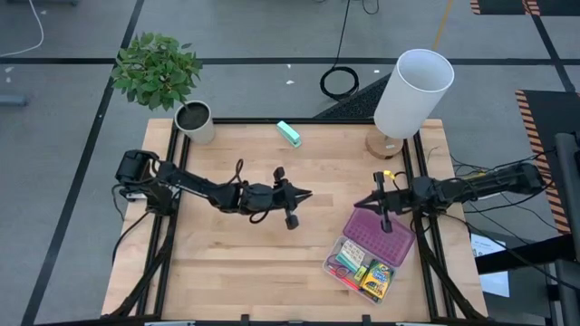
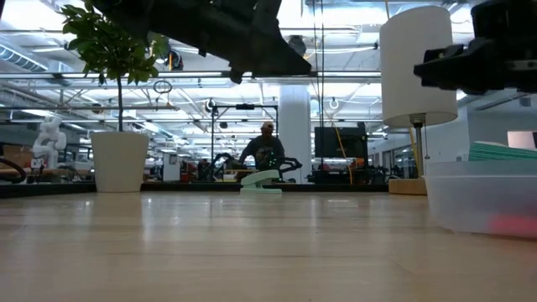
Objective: Pack school essentials
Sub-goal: Return to Home Position
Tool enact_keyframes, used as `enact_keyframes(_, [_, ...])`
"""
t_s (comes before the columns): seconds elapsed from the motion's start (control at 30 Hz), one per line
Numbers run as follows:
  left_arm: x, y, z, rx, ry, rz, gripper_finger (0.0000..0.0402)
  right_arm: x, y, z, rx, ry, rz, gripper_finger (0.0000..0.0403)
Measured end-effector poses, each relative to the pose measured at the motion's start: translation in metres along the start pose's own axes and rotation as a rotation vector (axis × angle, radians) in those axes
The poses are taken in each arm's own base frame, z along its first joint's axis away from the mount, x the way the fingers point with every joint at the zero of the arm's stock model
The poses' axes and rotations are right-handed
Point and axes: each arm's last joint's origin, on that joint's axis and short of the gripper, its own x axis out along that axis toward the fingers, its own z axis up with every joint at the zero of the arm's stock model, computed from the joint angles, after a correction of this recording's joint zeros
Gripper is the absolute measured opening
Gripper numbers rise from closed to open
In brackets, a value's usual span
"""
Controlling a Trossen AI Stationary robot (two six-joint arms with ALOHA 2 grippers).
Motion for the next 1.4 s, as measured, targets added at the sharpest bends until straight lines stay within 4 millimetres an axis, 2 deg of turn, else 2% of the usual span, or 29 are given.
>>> enact_keyframes(0.13, [0.002, 0.003, 0.0, 0.012, -0.001, -0.029, 0.0035, -0.001, -0.005, 0.007, 0.024, -0.095, -0.056, 0.0])
enact_keyframes(0.3, [0.002, 0.004, 0.001, 0.058, -0.006, -0.039, 0.0035, -0.001, -0.005, 0.005, 0.032, -0.072, -0.05, 0.0])
enact_keyframes(0.63, [0.002, 0.003, -0.001, 0.095, 0.009, -0.061, 0.0035, -0.015, -0.009, 0.013, 0.04, -0.155, -0.096, 0.0])
enact_keyframes(0.77, [-0.004, 0.006, 0.009, 0.106, -0.011, -0.061, 0.0035, -0.019, -0.008, 0.011, 0.057, -0.136, -0.096, 0.0])
enact_keyframes(0.93, [-0.025, 0.017, 0.011, 0.089, -0.044, -0.053, 0.0035, -0.026, -0.01, 0.013, 0.054, -0.163, -0.14, 0.0])
enact_keyframes(1.23, [-0.068, 0.029, -0.013, 0.0, -0.107, -0.056, 0.0035, -0.035, -0.01, 0.014, 0.023, -0.194, -0.17, 0.0])
enact_keyframes(1.4, [-0.076, 0.031, -0.019, -0.005, -0.113, -0.056, 0.0035, -0.035, -0.01, 0.013, 0.003, -0.175, -0.188, 0.0])
